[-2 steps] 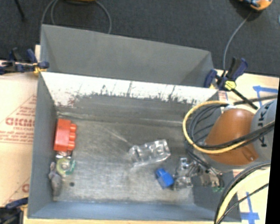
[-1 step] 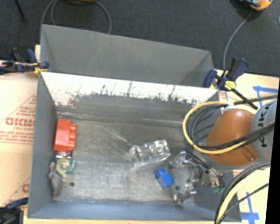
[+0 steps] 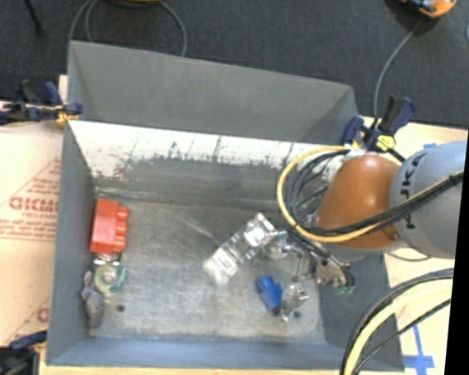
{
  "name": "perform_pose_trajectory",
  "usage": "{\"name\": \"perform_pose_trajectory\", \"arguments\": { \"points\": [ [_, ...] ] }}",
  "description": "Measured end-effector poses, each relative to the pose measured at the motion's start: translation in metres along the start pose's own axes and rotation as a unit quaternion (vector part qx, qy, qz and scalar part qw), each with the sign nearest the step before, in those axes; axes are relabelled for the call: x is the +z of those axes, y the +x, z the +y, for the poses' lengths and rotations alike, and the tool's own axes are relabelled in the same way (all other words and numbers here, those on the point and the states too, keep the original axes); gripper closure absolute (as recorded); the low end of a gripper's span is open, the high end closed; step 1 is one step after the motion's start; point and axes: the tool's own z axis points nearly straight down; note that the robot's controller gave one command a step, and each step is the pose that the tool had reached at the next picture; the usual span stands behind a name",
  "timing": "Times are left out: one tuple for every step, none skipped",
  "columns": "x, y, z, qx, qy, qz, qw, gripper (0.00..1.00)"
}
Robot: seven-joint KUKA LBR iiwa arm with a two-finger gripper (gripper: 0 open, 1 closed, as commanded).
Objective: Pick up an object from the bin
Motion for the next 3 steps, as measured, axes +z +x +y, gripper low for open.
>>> {"name": "perform_pose_trajectory", "arguments": {
  "points": [
    [-0.018, -0.031, 0.043, -0.187, -0.004, 0.0009, 0.9823, 0.00],
    [-0.002, -0.037, 0.036, -0.335, -0.003, -0.0030, 0.9422, 0.00],
    [-0.004, -0.040, 0.035, -0.334, -0.001, -0.0059, 0.9425, 1.00]
  ]
}}
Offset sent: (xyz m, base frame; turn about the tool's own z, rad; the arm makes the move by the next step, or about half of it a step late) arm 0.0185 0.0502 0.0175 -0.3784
